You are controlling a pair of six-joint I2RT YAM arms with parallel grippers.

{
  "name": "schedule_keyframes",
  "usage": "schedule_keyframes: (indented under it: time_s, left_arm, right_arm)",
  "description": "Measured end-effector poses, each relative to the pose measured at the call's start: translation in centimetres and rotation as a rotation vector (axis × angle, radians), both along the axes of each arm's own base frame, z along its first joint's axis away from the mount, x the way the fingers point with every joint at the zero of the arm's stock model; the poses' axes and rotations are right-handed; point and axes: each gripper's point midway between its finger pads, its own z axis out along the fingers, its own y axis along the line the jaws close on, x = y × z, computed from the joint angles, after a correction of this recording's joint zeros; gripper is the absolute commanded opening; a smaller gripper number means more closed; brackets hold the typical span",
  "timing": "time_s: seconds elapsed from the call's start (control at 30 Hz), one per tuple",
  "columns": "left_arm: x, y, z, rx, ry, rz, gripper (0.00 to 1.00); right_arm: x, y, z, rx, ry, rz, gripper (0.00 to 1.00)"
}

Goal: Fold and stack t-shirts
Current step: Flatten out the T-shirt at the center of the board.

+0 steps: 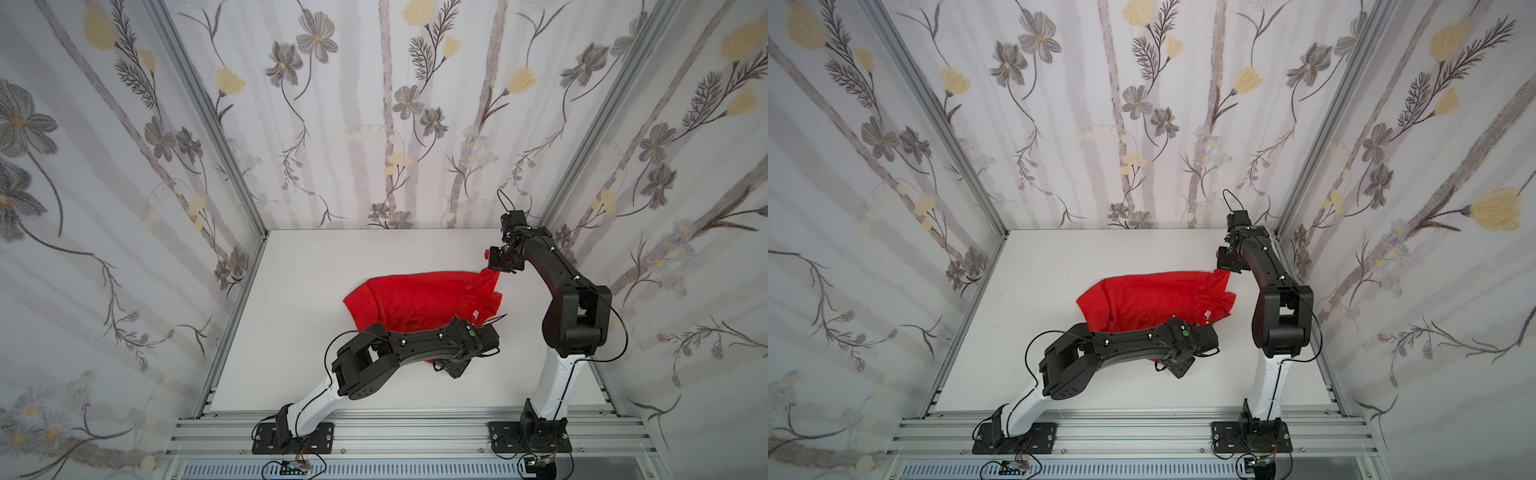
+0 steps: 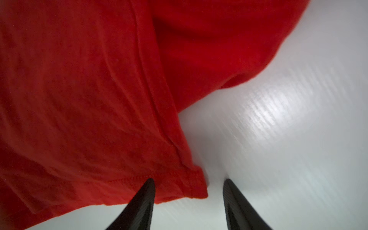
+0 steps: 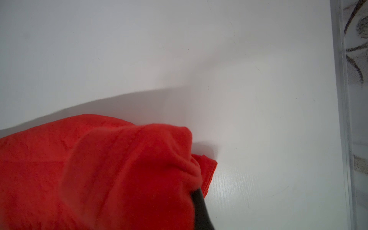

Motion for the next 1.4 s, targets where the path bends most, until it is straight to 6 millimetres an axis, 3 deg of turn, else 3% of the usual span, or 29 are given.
schedule_keyframes:
  time_s: [0.27,0.37,0.43,0.6,0.7,0.8,0.9,1.03,1.07,1.27,1.4]
  left_arm:
    - [1.4,1.2,-1.0,-0.015,-0.006,0.048,0.33]
    - [1.7,1.2,-1.2,-0.031,-0.007,0.047,0.19]
    - [1.6,0.9,-1.3,-0.048,-0.001,0.035,0.01]
    - [2.0,1.0,-1.0,-0.053,-0.036,0.024,0.00]
    - [2.3,0.8,0.2,-0.068,-0.052,0.023,0.00]
    - [2.5,2.7,2.1,0.004,-0.056,0.029,0.00]
    - [4.6,2.3,8.2,-0.068,-0.163,0.081,0.00]
    - [7.9,4.1,21.1,-0.232,-0.381,0.190,0.00]
    - [8.8,5.1,24.0,-0.255,-0.439,0.220,0.00]
    - [12.3,11.6,35.8,-0.288,-0.687,0.349,0.00]
    - [12.9,16.5,42.8,-0.329,-0.861,0.404,0.00]
  right_arm:
    - [-0.4,0.0,-0.2,0.000,0.008,0.000,0.00]
    - [-0.5,0.0,0.0,0.000,0.005,0.000,0.00]
    - [-0.6,-0.1,0.0,-0.001,0.005,0.000,0.00]
    - [-0.8,0.0,0.2,-0.003,0.003,0.007,0.00]
    - [-1.1,0.0,0.6,-0.003,-0.004,0.007,0.00]
    - [-1.4,0.1,2.1,0.008,-0.037,0.010,0.00]
    - [-1.8,0.5,5.4,0.035,-0.113,-0.006,0.00]
    - [-2.2,1.4,10.8,0.099,-0.246,-0.028,0.00]
    - [-2.2,1.7,12.5,0.116,-0.287,-0.030,0.00]
    - [-3.0,4.8,21.7,0.191,-0.502,0.023,0.00]
    - [-4.8,6.4,25.6,0.224,-0.589,0.073,0.00]
